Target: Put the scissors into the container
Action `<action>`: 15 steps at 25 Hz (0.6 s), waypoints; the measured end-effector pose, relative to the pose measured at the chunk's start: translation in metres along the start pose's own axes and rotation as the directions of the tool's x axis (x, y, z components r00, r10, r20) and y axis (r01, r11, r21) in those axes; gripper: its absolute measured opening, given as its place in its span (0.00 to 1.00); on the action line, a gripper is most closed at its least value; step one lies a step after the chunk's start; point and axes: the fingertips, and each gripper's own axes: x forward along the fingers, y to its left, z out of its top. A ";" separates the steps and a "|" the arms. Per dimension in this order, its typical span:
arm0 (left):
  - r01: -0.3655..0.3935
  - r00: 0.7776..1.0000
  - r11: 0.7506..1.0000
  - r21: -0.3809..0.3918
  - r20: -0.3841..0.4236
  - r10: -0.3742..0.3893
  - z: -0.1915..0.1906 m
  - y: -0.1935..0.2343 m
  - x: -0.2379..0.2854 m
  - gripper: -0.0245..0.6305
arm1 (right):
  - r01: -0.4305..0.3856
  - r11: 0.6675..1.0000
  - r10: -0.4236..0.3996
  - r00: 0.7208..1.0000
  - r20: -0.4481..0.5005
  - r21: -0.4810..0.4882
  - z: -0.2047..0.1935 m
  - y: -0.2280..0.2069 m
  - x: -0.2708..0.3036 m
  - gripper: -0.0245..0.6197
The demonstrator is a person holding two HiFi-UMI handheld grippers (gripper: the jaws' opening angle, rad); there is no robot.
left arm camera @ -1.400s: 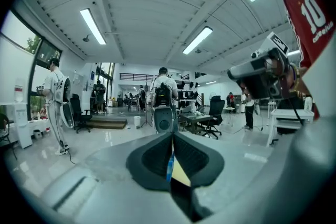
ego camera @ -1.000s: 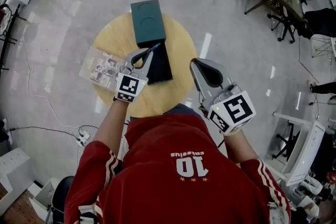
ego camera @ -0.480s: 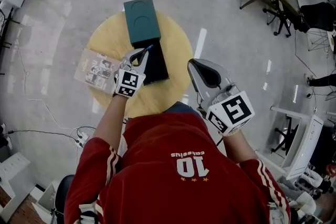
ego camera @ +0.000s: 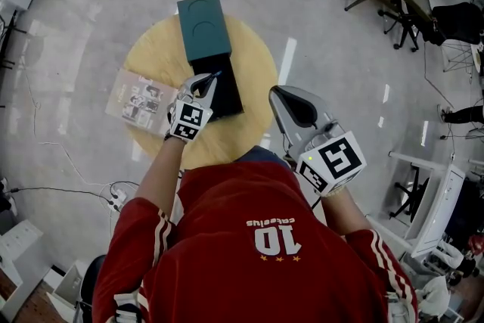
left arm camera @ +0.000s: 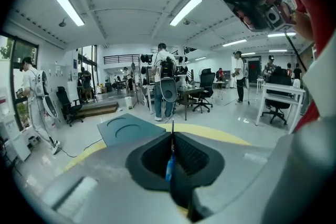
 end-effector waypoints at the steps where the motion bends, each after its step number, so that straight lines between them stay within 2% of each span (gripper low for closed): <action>1: 0.006 1.000 1.000 -0.006 0.001 -0.006 0.000 -0.001 -0.001 0.06 | -0.003 1.000 0.003 1.000 0.000 0.002 0.000 0.001 0.001 0.02; 6: 0.040 0.999 0.999 -0.006 0.019 -0.040 0.010 -0.005 -0.006 0.08 | -0.012 1.000 0.012 1.000 0.005 0.005 0.003 0.004 0.003 0.02; 15: 0.145 0.989 0.987 -0.071 0.023 -0.144 0.007 -0.033 -0.022 0.25 | -0.007 1.000 0.007 1.000 0.014 0.009 0.006 0.001 -0.002 0.02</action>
